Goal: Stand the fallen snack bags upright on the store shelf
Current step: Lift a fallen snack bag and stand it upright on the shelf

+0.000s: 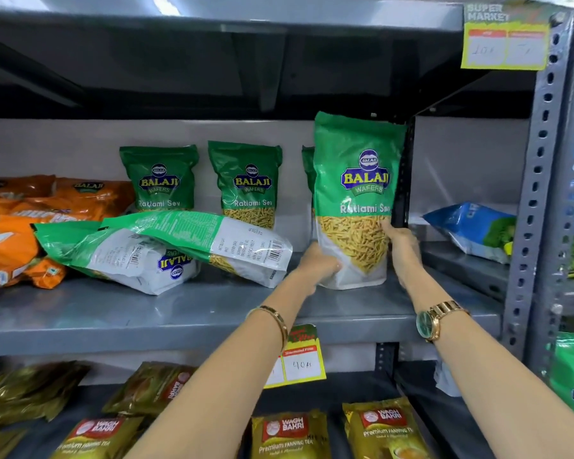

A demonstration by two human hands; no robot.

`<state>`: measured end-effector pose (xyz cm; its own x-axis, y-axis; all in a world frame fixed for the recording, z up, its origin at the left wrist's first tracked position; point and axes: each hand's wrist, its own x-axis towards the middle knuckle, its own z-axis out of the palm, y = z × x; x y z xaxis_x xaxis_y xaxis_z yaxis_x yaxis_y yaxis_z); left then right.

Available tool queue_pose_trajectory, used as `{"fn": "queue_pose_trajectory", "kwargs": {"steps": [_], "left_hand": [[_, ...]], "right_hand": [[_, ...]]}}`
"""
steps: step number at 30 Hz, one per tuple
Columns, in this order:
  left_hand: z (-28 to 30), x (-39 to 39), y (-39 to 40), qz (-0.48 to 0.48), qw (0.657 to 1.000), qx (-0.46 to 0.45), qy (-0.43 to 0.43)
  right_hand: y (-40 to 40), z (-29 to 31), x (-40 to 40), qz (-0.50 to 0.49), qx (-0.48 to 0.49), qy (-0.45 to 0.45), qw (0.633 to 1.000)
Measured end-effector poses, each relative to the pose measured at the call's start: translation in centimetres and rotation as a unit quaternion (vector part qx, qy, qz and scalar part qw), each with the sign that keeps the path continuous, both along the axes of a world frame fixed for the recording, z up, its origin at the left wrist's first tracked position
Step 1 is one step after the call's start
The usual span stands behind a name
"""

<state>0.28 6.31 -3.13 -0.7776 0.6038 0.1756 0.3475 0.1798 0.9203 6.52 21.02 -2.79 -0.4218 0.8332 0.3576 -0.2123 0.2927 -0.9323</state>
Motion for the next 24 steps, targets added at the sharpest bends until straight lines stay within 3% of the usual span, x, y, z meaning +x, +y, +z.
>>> {"fn": "queue_pose_trajectory", "kwargs": {"steps": [7, 17, 24], "left_hand": [[-1.1, -1.7, 0.3, -0.005, 0.998, -0.049, 0.024], [-1.0, -1.1, -0.6, -0.020, 0.992, -0.115, 0.042], [-1.4, -0.4, -2.0, -0.040, 0.993, -0.102, 0.042]], "right_hand": [[0.1, -0.7, 0.2, -0.062, 0.018, -0.011, 0.998], [-0.6, -0.4, 0.8, 0.109, -0.086, -0.064, 0.988], [-2.0, -1.0, 2.9, 0.088, -0.048, -0.124, 0.987]]}}
